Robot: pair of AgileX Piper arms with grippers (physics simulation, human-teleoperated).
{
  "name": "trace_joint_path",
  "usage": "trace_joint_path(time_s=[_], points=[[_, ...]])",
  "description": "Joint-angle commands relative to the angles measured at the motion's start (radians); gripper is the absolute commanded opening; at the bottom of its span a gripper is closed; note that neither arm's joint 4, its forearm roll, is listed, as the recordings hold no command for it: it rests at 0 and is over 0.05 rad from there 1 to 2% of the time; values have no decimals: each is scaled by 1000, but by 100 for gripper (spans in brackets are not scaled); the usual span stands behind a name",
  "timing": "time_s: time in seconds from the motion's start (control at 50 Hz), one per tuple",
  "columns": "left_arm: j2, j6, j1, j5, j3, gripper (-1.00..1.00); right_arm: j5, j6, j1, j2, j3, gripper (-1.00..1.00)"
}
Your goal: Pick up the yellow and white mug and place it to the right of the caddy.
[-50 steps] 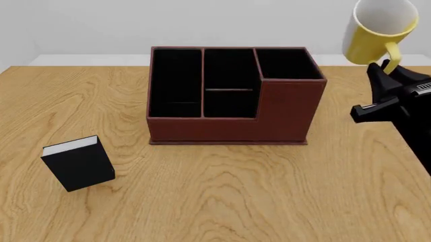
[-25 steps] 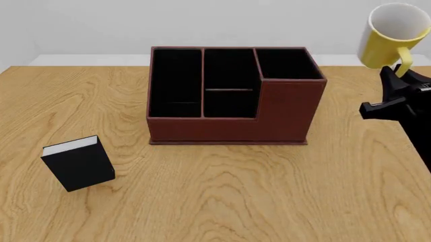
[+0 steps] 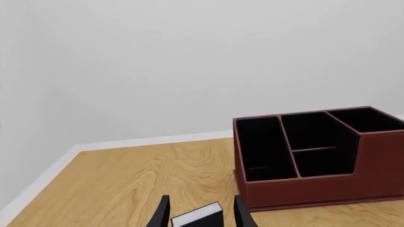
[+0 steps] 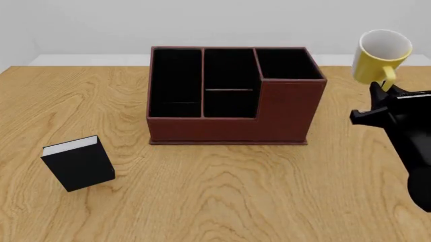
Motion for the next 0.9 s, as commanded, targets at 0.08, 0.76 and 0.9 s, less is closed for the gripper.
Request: trace_joint_path(time_s=[0.08,0.76,0.9], points=[[0,4,8,5,-2,100,-115,24,-24,157,5,-100],[0,7,10,11,-1,100,-265,21,-29,410,1,-100],[0,8,7,15,-3,100,-279,24,-31,431,5,-100]])
